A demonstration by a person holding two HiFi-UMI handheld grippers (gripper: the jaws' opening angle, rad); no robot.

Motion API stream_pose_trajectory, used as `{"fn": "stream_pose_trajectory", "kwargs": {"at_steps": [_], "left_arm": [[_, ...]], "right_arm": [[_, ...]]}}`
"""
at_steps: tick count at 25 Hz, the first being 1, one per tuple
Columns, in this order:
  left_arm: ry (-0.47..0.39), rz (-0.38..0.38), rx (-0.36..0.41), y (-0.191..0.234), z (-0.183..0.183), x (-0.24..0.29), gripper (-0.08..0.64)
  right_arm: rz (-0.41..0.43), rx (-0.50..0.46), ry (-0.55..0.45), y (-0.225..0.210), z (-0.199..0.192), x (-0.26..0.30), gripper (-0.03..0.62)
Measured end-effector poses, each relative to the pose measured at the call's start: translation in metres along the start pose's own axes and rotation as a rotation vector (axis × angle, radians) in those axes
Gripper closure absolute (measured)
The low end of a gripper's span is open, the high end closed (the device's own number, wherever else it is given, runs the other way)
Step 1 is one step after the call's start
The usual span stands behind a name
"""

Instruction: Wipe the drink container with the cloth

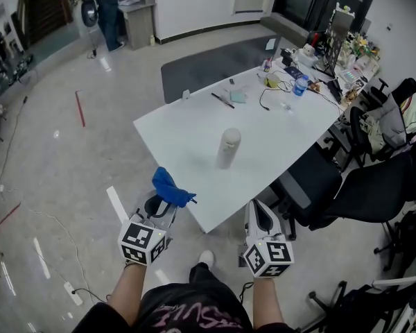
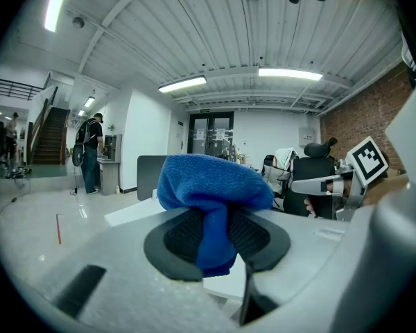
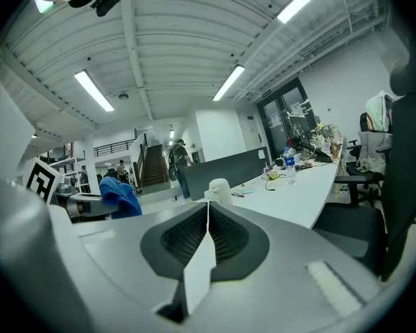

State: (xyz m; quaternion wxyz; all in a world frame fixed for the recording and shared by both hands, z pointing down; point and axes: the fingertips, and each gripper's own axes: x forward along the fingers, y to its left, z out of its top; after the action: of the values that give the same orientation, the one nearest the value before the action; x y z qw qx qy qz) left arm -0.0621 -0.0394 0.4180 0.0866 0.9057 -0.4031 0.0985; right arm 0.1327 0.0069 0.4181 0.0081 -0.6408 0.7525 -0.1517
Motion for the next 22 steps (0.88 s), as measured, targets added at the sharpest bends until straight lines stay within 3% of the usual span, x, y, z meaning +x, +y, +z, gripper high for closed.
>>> {"fn": "stream_pose_trajectory", "kwargs": {"at_steps": [8,22], "left_arm": [[0.022,0.016,0.009,0.004,0.011,0.052,0.462],[0.026,0.067,0.048,0.006,0.031,0.081,0.462]], "right_arm": [[0.031,0.006,0.017,-0.036,0.012,0.04,0.578],[0.11,0.012,0.004,-0.055,0.032,0.076,0.537]]}}
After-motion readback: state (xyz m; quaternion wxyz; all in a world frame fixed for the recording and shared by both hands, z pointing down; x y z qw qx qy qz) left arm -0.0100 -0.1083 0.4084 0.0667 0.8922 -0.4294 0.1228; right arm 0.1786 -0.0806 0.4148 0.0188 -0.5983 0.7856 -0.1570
